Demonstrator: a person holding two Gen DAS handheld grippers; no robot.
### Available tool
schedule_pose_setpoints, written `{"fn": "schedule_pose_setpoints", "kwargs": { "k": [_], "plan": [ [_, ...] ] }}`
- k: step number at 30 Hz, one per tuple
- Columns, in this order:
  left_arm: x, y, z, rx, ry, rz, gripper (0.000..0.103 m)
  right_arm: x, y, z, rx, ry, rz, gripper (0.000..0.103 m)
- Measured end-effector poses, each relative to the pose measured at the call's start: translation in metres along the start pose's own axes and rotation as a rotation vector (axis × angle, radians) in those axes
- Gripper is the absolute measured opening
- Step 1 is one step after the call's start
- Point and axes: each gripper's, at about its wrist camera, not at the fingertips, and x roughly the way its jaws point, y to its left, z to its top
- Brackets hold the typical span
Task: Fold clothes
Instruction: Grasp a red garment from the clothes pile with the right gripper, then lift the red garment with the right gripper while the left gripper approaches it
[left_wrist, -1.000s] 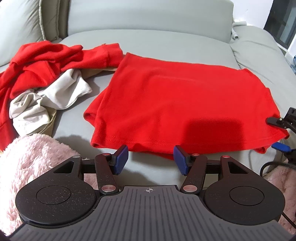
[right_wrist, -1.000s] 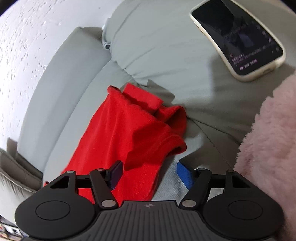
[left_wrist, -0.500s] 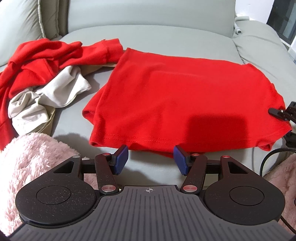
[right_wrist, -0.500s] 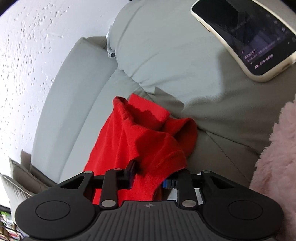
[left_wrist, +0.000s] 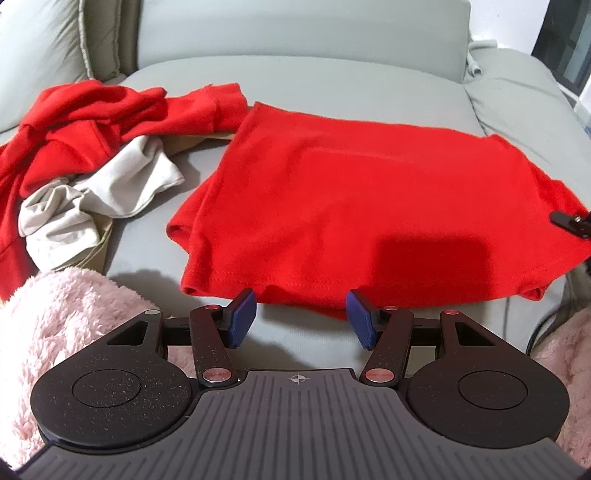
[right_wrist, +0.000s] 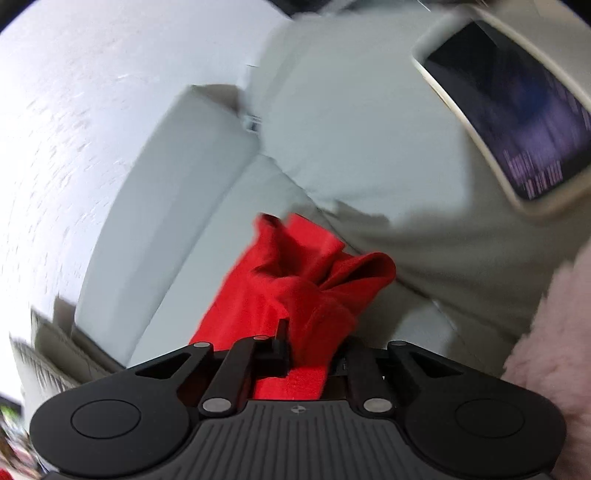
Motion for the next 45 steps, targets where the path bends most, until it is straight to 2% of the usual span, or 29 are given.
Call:
{"fn": "schedule_pose_setpoints", "kwargs": {
  "k": [6, 9, 12, 16, 20, 24, 25, 26, 27, 29, 32, 34, 40, 43, 45],
  "plan": [
    [-0.017, 0.013, 0.007, -0.039, -0.057, -0.035, 0.060, -0.016, 0.043, 0.009, -0.182, -0.026, -0.093, 0.010],
    [-0.031, 0.028, 0.016, -0.067, -0.098, -0.032, 0.060, -0.018, 0.082, 0.002, -0.416, -0.040, -0.148, 0.010],
    [-0.042, 0.054, 0.027, -0.116, -0.156, 0.003, 0.060, -0.018, 0.115, -0.012, -0.603, -0.053, -0.157, 0.009],
    [-0.041, 0.095, 0.030, -0.249, -0.169, 0.070, 0.060, -0.011, 0.176, -0.051, -0.903, -0.058, -0.108, 0.009],
    [-0.030, 0.120, 0.017, -0.393, -0.119, 0.057, 0.060, 0.007, 0.211, -0.099, -1.057, 0.007, -0.039, 0.009],
    [-0.033, 0.129, 0.013, -0.420, -0.140, 0.044, 0.060, 0.025, 0.245, -0.147, -1.207, 0.076, 0.033, 0.009],
    [-0.033, 0.131, 0.012, -0.426, -0.139, 0.037, 0.060, 0.037, 0.247, -0.165, -1.247, 0.130, 0.036, 0.009],
    [-0.032, 0.135, 0.011, -0.442, -0.135, 0.018, 0.060, 0.039, 0.249, -0.170, -1.257, 0.146, 0.035, 0.008],
    [-0.031, 0.139, 0.010, -0.455, -0.133, 0.003, 0.060, 0.050, 0.247, -0.184, -1.286, 0.211, 0.023, 0.008],
    [-0.031, 0.142, 0.009, -0.470, -0.135, -0.009, 0.060, 0.062, 0.240, -0.199, -1.307, 0.274, -0.014, 0.008],
    [-0.030, 0.147, 0.008, -0.493, -0.139, -0.023, 0.060, 0.065, 0.235, -0.196, -1.281, 0.288, -0.020, 0.008],
    [-0.029, 0.149, 0.008, -0.501, -0.140, -0.028, 0.060, 0.063, 0.236, -0.189, -1.239, 0.284, -0.015, 0.008],
    [-0.027, 0.151, 0.008, -0.516, -0.145, -0.042, 0.060, 0.050, 0.252, -0.158, -0.925, 0.187, 0.108, 0.008],
    [-0.028, 0.154, 0.007, -0.528, -0.150, -0.049, 0.060, 0.046, 0.258, -0.152, -0.863, 0.173, 0.163, 0.008],
    [-0.029, 0.155, 0.006, -0.538, -0.154, -0.052, 0.060, 0.043, 0.261, -0.160, -0.906, 0.175, 0.197, 0.008]
  ]
}}
